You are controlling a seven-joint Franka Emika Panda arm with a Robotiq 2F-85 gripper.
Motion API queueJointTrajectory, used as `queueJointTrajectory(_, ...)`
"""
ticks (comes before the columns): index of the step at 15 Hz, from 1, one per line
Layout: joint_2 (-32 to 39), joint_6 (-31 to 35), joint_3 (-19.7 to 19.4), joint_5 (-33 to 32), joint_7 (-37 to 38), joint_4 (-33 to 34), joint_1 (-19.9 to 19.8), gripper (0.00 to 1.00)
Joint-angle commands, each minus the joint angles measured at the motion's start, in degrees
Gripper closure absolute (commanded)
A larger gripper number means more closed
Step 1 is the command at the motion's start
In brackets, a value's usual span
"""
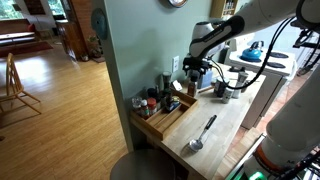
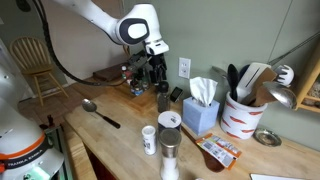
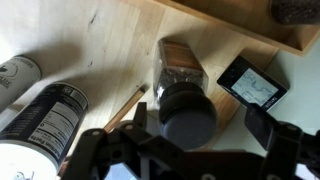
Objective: Put one glass jar in the box
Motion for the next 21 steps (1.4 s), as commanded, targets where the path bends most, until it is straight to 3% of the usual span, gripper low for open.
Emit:
queueJointTrajectory(1,2.7,-0.9,-2.6,-0.1,0.3,1.5,1.8,0.00)
queueJointTrajectory(2,3.1,-1.2,-3.0,0.2,0.1,1.7,2.0,0.04)
queueJointTrajectory(3,3.6,-1.3,-3.2,0.7,-0.1,1.7,2.3,0.26)
queueJointTrajectory(5,4.4,-1.3,-3.7,0.8,0.1,1.8,2.7,0.30)
queueJointTrajectory(9,5.2,-1.5,-4.4,1.0,0.5,1.9,3.4,0.63)
queueJointTrajectory(10,5.0,-1.6,-4.6,1.1,0.5,2.0,3.6,0.67)
queueJointTrajectory(21,-3.6,-1.3,-3.8,-0.8,-4.8,-2.4,5.7,0.70)
